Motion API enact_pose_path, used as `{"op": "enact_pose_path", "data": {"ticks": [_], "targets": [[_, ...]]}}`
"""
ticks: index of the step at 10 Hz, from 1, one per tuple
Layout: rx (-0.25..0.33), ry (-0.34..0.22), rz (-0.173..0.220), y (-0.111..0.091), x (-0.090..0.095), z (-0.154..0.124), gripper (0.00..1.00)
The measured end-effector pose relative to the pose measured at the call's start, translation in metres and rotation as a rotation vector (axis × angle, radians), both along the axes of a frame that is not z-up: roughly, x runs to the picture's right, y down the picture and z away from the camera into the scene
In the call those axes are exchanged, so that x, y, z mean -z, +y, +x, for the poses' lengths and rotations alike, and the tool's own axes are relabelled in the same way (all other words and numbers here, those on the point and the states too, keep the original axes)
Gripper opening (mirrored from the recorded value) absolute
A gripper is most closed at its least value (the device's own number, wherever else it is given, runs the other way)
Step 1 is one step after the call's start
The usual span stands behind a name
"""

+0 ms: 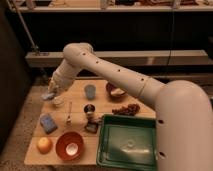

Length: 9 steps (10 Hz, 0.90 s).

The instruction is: Place towel in paper cup

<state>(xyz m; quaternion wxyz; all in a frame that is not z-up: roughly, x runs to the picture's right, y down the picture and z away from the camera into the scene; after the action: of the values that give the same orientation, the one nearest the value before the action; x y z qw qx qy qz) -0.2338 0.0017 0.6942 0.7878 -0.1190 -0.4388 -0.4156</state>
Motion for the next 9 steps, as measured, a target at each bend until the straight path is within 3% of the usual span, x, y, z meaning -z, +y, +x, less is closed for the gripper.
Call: {"op": "enact_pose_path", "data": {"ticks": [2,4,7,9], "targets": [[-0.043,0.046,0.039,-0.012,-0.008,0.039,0.00],[-0.072,0.048,0.057,-0.020,-0.019,0.049,0.00],[-0.098,0.032,0.053,-0.027,-0.041,0.035,0.00],[-0.081,0.023,0.054,-0.026,-0.057,0.018,0.00]]}}
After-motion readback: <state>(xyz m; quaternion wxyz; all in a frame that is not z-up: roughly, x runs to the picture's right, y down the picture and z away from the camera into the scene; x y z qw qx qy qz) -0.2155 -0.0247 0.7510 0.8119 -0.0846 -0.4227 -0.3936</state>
